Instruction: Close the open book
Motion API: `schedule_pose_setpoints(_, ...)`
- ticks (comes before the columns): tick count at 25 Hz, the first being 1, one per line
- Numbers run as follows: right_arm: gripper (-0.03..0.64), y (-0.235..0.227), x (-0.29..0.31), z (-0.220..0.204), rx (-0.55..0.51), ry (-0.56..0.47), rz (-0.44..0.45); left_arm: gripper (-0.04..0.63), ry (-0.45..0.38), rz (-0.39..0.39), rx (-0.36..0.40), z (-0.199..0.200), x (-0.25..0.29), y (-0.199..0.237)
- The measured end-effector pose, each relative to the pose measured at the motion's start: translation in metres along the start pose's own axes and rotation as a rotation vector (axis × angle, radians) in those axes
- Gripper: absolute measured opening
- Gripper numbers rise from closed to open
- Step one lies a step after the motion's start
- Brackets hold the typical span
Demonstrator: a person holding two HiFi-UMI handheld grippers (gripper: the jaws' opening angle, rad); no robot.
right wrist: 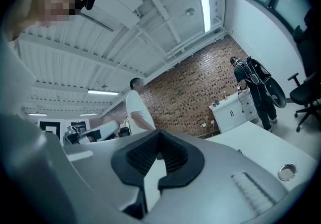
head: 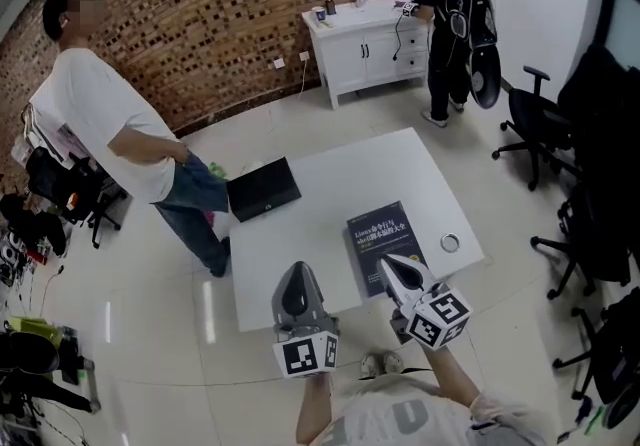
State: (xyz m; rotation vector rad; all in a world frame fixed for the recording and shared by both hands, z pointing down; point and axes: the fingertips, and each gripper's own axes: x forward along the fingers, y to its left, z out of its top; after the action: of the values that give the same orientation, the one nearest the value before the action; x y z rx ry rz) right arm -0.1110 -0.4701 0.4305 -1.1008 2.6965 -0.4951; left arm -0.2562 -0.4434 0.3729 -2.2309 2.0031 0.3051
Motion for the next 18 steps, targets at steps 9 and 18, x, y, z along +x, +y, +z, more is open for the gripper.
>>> schedule_pose_setpoints(9, 0.003, 0.003, -0.03, -0.024, 0.014, 0.046, -0.08, 0.012, 0.036, -0.067, -0.036, -0.014, -0.025, 0.004)
schedule_pose_setpoints(18, 0.003, 0.065, -0.139, -0.024, -0.044, -0.032, -0.044, 0.013, 0.002, -0.081, -0.027, 0.011, -0.128, -0.042)
